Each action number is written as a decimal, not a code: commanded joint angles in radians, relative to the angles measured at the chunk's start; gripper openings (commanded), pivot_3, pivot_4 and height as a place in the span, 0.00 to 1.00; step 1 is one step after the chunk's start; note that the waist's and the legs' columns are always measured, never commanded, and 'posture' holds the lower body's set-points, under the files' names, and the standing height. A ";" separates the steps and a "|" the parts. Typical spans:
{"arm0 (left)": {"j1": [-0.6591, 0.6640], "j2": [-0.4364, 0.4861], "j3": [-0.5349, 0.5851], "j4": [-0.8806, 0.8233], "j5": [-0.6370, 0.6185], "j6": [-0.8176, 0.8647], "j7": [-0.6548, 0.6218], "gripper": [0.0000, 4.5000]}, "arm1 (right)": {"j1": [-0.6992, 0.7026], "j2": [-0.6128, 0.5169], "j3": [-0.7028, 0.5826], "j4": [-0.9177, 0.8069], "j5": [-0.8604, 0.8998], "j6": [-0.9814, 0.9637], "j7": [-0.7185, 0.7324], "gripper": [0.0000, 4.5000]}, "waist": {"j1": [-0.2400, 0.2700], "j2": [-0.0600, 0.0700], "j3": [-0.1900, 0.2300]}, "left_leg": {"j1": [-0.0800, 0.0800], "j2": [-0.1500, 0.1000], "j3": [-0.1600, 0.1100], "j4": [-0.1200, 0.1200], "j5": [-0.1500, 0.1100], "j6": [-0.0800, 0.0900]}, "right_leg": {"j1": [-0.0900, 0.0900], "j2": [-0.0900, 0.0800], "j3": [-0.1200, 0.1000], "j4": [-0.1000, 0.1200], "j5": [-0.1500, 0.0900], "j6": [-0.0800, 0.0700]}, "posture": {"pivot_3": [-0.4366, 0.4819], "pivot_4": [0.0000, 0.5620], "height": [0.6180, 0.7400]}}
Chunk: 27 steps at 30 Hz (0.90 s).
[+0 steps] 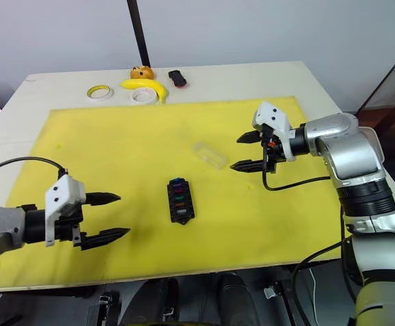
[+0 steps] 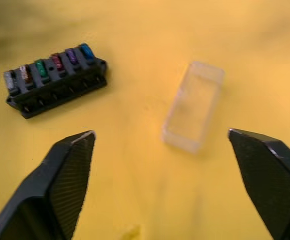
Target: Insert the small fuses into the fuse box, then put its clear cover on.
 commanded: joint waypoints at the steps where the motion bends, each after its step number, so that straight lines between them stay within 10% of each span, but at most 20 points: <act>1: 0.007 -0.018 -0.028 -0.053 0.001 -0.003 0.057 1.00 | -0.034 0.026 -0.003 -0.009 -0.018 0.017 -0.075 0.99 | 0.000 0.000 0.000 | 0.000 0.000 0.000 0.000 0.000 0.000 | 0.000 0.000 0.000 0.000 0.000 0.000 | 0.48 0.27 1.00; 27: 0.044 -0.154 -0.270 -0.099 0.151 -0.126 0.275 1.00 | -0.064 0.332 0.083 0.194 -0.074 0.182 -0.403 0.99 | 0.000 0.000 0.000 | 0.000 -0.001 0.000 0.000 0.000 0.000 | 0.000 0.000 0.001 0.000 0.001 0.001 | 0.48 0.27 1.00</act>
